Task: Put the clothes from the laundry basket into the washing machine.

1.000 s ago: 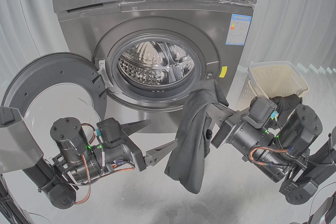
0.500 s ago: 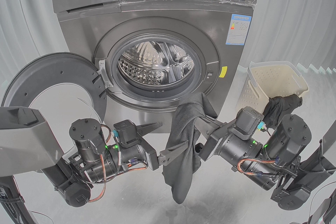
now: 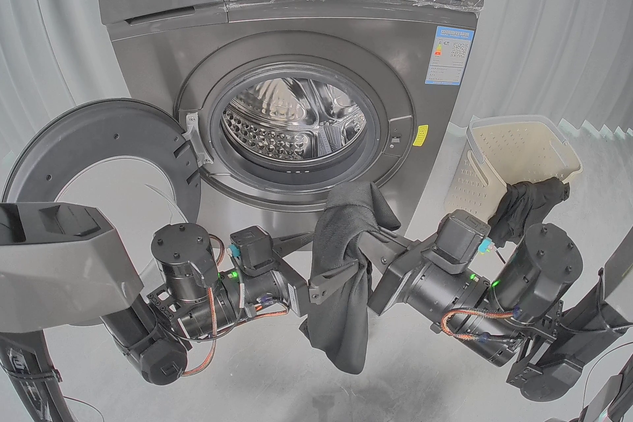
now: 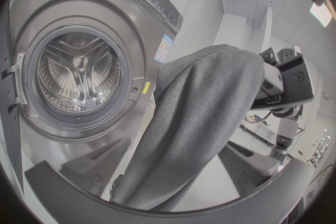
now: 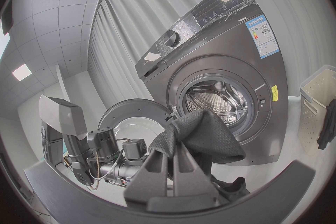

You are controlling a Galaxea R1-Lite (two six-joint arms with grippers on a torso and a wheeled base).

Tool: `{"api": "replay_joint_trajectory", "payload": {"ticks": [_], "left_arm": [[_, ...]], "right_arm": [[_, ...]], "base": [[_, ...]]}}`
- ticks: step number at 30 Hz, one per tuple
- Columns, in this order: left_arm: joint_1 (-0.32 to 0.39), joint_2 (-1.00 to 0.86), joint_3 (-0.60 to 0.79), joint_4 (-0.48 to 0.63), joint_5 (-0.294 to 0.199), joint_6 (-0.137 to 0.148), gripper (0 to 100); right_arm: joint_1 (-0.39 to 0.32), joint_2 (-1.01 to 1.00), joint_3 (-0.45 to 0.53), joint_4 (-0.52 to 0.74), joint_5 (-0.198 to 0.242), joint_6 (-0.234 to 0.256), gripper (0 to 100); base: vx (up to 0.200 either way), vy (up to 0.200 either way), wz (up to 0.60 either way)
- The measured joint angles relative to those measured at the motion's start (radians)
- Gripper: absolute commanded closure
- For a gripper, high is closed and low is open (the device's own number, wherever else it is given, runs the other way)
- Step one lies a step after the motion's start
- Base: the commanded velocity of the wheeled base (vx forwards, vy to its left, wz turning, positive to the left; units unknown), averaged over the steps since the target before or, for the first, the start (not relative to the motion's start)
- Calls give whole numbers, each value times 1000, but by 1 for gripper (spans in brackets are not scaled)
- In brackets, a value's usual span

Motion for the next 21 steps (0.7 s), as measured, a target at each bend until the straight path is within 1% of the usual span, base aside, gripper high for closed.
{"api": "replay_joint_trajectory", "payload": {"ticks": [2, 12, 13, 21], "left_arm": [[3, 9, -7, 0, 0, 4, 100], [5, 15, -12, -1, -1, 4, 100], [4, 14, -9, -1, -1, 4, 100], [5, -39, 53, -1, -1, 4, 100]], "right_arm": [[3, 0, 2, 0, 0, 1, 100], [5, 1, 4, 0, 1, 3, 100], [5, 1, 5, 0, 1, 3, 0], [2, 2, 8, -1, 3, 6, 0]], "base": [[0, 0, 0], [0, 0, 0], [0, 0, 0], [0, 0, 0]]}}
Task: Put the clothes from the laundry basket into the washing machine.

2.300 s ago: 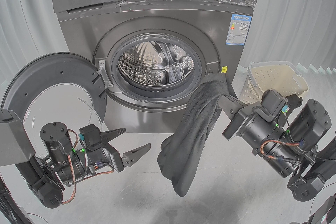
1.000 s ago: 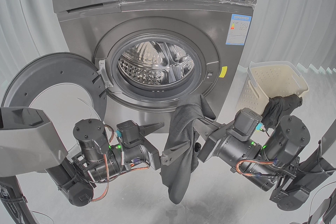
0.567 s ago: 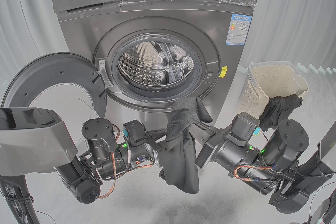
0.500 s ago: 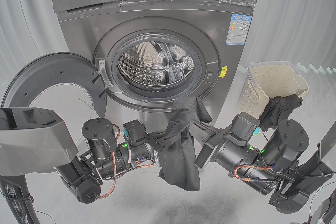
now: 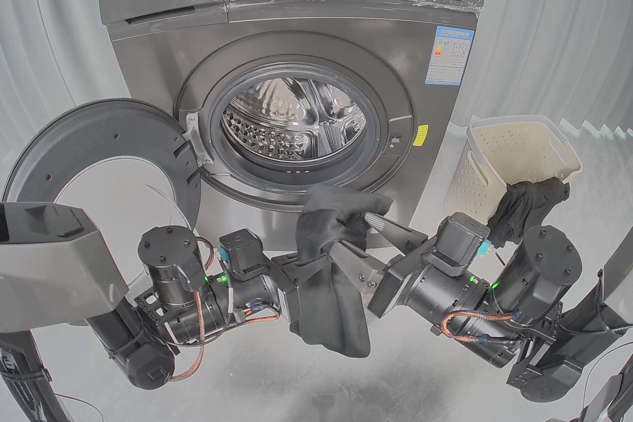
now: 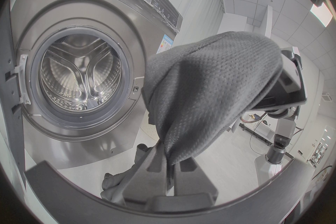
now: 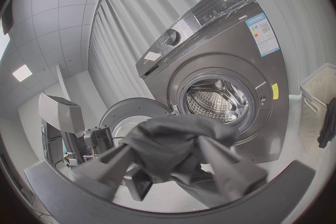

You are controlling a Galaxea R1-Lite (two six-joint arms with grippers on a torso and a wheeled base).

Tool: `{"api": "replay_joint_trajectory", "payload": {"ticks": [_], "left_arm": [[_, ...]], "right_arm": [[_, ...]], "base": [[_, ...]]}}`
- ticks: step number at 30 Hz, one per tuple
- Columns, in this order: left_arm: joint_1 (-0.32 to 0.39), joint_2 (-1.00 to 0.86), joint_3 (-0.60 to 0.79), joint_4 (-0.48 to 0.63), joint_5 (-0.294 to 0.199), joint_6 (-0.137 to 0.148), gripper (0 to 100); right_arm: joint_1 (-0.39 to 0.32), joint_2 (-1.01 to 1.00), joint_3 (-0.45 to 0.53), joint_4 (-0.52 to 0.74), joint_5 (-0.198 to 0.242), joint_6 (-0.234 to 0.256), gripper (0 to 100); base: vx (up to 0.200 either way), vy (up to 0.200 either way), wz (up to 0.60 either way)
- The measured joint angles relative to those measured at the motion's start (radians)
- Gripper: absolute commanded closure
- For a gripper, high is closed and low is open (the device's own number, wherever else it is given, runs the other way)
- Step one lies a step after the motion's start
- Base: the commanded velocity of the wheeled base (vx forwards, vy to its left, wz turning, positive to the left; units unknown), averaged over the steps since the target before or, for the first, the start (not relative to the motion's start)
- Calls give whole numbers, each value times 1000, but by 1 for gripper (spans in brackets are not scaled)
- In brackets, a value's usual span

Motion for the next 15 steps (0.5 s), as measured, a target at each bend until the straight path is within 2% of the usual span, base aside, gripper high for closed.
{"api": "replay_joint_trajectory", "payload": {"ticks": [4, 11, 15], "left_arm": [[13, -51, 38, 0, -3, -3, 100], [45, -163, 126, 1, -30, -9, 100], [68, -236, 184, 1, -57, -10, 100]], "right_arm": [[-18, -3, 25, -1, 1, 1, 0], [-129, -9, 79, 0, 15, 14, 0], [-179, -10, 125, 0, 53, 35, 0]], "base": [[0, 0, 0], [0, 0, 0], [0, 0, 0]]}}
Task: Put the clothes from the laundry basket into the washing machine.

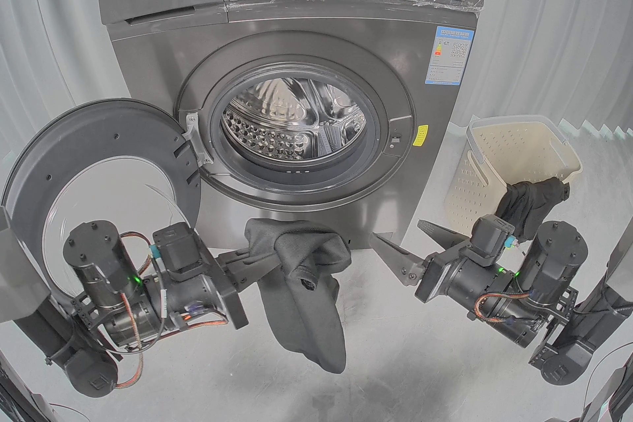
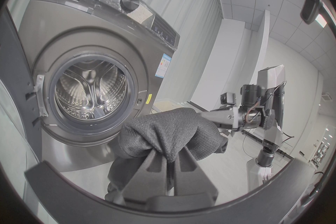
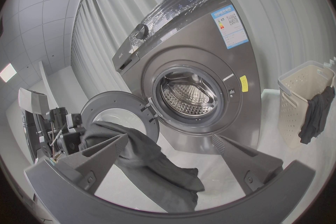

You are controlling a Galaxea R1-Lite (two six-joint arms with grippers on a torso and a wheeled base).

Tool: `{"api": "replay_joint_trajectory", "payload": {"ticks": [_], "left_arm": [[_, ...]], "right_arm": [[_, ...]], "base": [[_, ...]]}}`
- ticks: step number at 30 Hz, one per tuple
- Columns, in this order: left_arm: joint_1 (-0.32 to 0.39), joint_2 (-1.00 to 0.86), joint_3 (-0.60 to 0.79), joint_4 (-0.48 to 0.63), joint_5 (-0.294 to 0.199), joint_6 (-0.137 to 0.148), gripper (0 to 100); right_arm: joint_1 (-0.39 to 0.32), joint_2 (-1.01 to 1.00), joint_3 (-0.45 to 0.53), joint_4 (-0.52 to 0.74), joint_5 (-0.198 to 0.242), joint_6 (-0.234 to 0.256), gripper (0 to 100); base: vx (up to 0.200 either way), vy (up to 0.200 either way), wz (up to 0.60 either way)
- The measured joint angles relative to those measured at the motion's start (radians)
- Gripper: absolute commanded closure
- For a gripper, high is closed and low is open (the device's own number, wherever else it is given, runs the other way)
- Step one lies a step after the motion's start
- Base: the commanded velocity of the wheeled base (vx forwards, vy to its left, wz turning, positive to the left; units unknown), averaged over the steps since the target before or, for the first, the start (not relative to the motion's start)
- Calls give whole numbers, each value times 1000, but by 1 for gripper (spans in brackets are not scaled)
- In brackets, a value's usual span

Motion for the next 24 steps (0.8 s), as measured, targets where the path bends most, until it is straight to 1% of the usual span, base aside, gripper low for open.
{"api": "replay_joint_trajectory", "payload": {"ticks": [3, 5, 9, 13, 16, 20, 24], "left_arm": [[24, -38, 23, 0, -24, 0, 100], [36, -54, 31, 0, -31, 0, 100], [47, -72, 34, 0, -37, 0, 100], [50, -88, 31, 0, -39, -2, 100], [52, -101, 28, 0, -40, -3, 100], [53, -113, 26, 0, -41, -3, 100], [53, -120, 26, 0, -41, -3, 100]], "right_arm": [[-35, 2, 18, 1, 16, 7, 0], [-53, 5, 23, 1, 30, 7, 0], [-79, 20, 25, 1, 61, 4, 0], [-98, 74, 11, 1, 77, 1, 0], [-109, 133, -20, 2, 94, -2, 0], [-117, 216, -89, 11, 140, -4, 0], [-121, 297, -163, 28, 157, -9, 0]], "base": [[0, 0, 0], [0, 0, 0], [0, 0, 0], [0, 0, 0], [0, 0, 0], [0, 0, 0], [0, 0, 0]]}}
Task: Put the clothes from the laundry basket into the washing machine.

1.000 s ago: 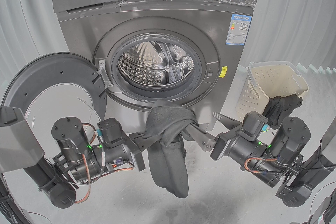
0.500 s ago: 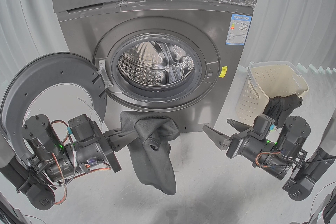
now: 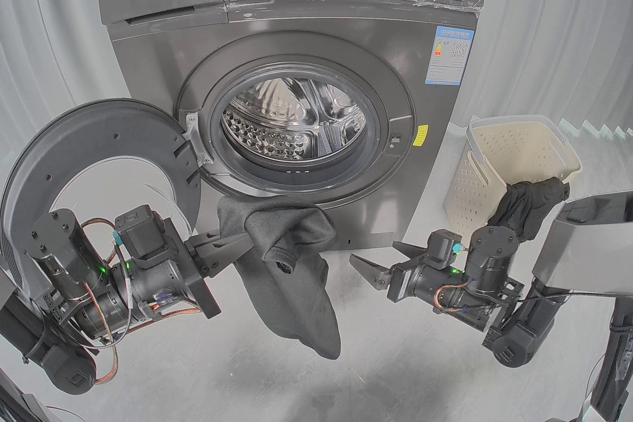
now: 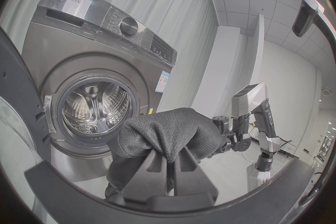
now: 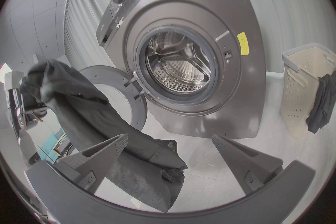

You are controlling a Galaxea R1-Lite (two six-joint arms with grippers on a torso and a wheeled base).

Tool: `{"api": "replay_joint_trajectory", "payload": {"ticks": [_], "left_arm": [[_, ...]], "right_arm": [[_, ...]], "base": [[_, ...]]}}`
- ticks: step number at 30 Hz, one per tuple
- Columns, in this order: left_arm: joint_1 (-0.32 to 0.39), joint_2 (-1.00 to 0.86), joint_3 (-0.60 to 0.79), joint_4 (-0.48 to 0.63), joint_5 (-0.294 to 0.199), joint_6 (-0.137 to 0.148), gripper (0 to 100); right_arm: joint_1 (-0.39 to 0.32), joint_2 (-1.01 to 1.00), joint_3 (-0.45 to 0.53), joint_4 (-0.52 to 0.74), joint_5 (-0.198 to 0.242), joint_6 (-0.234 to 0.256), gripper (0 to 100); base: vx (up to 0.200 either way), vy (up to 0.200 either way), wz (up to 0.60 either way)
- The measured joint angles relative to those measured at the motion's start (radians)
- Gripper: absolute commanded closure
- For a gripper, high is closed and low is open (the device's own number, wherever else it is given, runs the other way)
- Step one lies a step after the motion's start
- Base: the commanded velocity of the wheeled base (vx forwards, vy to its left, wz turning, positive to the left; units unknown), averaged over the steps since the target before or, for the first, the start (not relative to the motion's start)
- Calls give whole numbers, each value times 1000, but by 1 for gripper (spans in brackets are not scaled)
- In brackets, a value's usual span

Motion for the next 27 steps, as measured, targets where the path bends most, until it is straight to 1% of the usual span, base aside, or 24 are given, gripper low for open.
{"api": "replay_joint_trajectory", "payload": {"ticks": [6, 11, 14, 17, 21, 27], "left_arm": [[-1, -2, 0, 0, -19, 0, 100], [3, 1, 1, 0, -24, -1, 100], [9, 2, 1, 0, -24, -1, 100], [12, 3, 0, 0, -24, -1, 100], [14, 4, -2, 0, -24, -1, 100], [15, 5, -4, 0, -24, -3, 100]], "right_arm": [[10, 84, -98, 71, 9, -7, 0], [60, 117, -123, 80, 10, -15, 0], [91, 124, -109, 73, 10, -23, 0], [124, 126, -69, 61, 11, -27, 0], [177, 125, -18, 14, 13, -41, 0], [231, 130, 3, -24, 11, -48, 0]], "base": [[0, 0, 0], [0, 0, 0], [0, 0, 0], [0, 0, 0], [0, 0, 0], [0, 0, 0]]}}
